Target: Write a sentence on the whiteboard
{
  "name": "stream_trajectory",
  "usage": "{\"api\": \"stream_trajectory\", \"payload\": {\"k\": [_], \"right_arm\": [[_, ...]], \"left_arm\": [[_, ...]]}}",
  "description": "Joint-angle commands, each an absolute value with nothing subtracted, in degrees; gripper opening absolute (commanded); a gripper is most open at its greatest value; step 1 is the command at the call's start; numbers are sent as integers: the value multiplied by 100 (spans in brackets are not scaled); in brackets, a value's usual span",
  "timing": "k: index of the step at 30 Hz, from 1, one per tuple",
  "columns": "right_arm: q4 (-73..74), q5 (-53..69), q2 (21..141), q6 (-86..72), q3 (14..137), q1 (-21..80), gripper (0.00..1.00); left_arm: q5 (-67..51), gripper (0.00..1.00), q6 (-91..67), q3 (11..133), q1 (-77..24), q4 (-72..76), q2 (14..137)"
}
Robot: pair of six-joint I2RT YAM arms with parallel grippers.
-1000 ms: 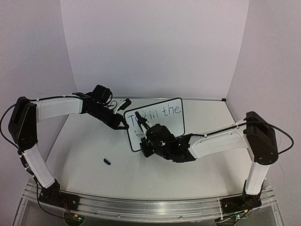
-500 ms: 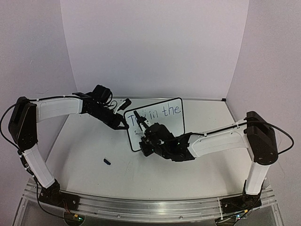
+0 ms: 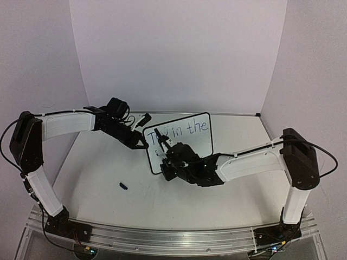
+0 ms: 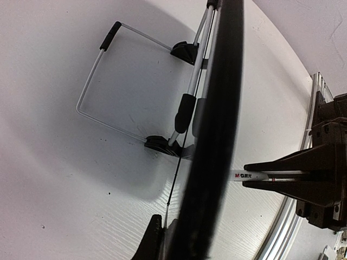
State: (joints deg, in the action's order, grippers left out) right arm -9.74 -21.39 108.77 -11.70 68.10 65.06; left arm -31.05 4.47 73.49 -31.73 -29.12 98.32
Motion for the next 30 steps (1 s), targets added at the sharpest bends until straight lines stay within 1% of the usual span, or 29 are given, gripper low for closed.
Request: {"api": "stream_trajectory", "payload": {"k": [1, 19, 30], "right_arm": [[-923, -2100, 11042, -1387, 6704, 6535, 0], [-853, -2057, 11187, -1518, 6732, 6737, 0], [-1017, -1973, 10998, -1362, 6887, 6753, 0]], "left_arm": [[-2770, 0, 448, 7504, -3226, -3129, 9959], [-2793, 0, 448, 7510, -3229, -3141, 9976], [-2796, 0, 448, 7508, -3234, -3136, 9958]]}}
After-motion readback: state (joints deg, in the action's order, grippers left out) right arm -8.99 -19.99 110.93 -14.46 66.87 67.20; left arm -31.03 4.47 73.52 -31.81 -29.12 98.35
